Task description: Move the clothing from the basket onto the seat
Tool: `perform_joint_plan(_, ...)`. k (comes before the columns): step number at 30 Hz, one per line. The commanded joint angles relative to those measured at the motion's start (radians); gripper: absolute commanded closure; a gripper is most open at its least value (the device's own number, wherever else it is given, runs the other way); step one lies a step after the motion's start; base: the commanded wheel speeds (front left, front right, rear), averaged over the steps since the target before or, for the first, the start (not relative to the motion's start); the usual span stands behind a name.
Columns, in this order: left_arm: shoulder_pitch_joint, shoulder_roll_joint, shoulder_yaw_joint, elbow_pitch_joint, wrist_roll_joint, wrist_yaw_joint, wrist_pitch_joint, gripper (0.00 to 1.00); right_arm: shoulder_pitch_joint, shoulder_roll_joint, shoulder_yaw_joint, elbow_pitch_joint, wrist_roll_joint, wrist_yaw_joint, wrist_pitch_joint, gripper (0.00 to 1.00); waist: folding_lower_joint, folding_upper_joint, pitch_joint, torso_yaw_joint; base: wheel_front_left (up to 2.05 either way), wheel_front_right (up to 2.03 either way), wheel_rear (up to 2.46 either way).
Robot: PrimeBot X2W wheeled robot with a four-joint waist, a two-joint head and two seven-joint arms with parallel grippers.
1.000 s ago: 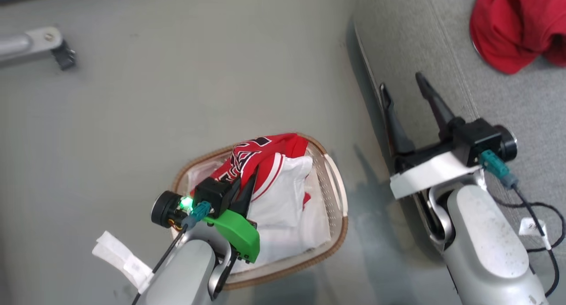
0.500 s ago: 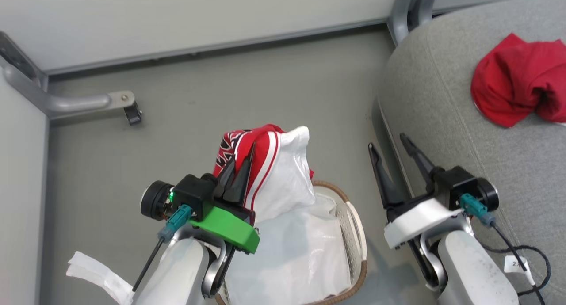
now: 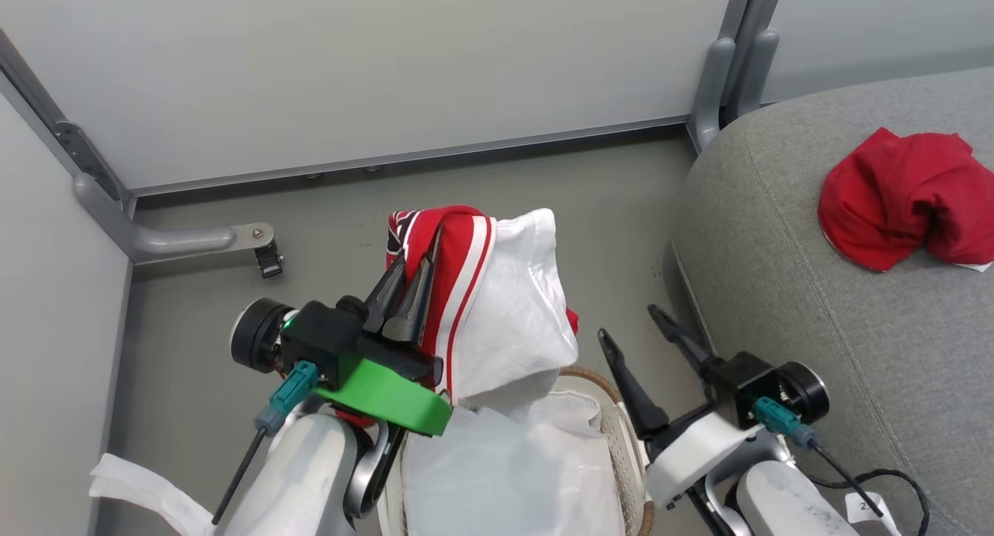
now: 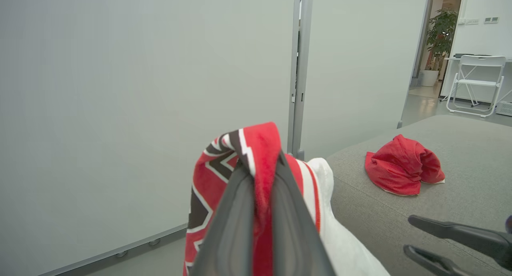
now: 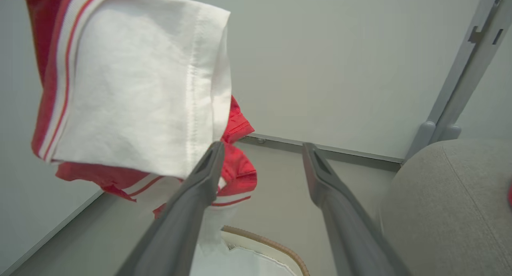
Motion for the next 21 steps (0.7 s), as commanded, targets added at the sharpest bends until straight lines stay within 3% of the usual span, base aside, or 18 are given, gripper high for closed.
perform_joint_plan(1,0.018,0.005,0.002,-0.008,0.009,-0.002,-0.001,1.0,0.001,-0.011,0.019,-0.008,0.002,-0.001,-0.001,0.0,0.0001,0.0041,-0.001,-0.001,0.0,0.0,0.0)
perform_joint_plan(11,0.025,-0.005,-0.034,-0.006,0.006,-0.002,-0.001,1.0,-0.094,-0.078,0.181,-0.118,0.043,-0.001,-0.001,0.0,0.0001,0.0041,-0.003,0.006,0.0,0.0,0.0)
perform_joint_plan(21,0.006,-0.005,-0.091,0.008,-0.012,-0.002,-0.001,1.0,-0.221,-0.133,0.293,-0.099,0.011,-0.001,-0.001,0.0,0.0001,0.0041,-0.002,0.023,0.0,0.0,0.0)
